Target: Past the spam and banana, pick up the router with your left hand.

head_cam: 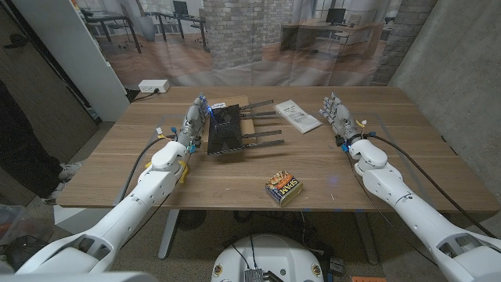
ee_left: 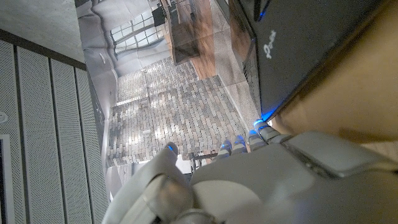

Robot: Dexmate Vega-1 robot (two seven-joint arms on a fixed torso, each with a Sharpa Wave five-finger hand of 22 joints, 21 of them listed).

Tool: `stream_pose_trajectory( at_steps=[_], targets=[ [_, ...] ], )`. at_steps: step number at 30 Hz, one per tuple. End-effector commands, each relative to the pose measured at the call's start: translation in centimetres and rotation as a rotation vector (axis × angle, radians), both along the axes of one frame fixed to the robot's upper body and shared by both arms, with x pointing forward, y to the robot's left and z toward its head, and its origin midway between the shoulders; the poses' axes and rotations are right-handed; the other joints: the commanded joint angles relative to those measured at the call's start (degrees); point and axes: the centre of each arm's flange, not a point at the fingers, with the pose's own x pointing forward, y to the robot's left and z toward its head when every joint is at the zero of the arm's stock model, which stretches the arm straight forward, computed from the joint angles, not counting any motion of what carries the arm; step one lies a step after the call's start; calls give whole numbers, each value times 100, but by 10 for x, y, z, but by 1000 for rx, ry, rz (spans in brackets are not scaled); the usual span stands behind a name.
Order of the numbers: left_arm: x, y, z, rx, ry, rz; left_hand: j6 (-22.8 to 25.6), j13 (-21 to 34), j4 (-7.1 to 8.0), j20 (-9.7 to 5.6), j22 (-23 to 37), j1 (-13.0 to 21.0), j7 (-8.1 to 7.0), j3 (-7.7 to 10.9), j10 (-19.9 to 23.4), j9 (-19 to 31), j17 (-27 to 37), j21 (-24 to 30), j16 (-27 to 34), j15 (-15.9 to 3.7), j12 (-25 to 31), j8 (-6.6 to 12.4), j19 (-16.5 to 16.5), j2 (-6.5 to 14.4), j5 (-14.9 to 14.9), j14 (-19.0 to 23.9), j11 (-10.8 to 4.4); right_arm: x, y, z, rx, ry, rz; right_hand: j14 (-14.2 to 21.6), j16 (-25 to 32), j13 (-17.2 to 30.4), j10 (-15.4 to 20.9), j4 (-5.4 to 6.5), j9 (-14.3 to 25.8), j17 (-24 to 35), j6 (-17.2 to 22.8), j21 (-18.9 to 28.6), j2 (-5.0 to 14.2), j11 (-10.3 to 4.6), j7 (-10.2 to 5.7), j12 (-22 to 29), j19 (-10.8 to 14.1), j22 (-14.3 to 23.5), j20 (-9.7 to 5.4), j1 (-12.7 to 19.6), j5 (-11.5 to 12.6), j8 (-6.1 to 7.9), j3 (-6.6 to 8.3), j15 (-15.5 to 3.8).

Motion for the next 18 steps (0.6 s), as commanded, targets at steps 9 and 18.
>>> stream_pose_trajectory(
  at_steps=[9,18],
  targets=[
    [-8,1,11,20,-33,56,-947,22,-108,183,-3,60,0,-38,-922,31,8,7,47,98,44,40,-720,-119,19,-998,76,8,1,-3,-40,21,8,11,37,11,-13,-1,20,17,7,42,76,52,36,47,38,9,7,-4,38,42,36,39],
    [-18,-3,19,37,-68,56,-948,26,-214,247,-11,119,24,-96,-893,33,8,-2,66,149,60,53,-652,-266,13,-949,156,10,1,-1,-43,20,11,12,37,11,-16,-2,20,17,4,42,76,49,32,46,38,9,1,-6,38,41,36,35]
  ],
)
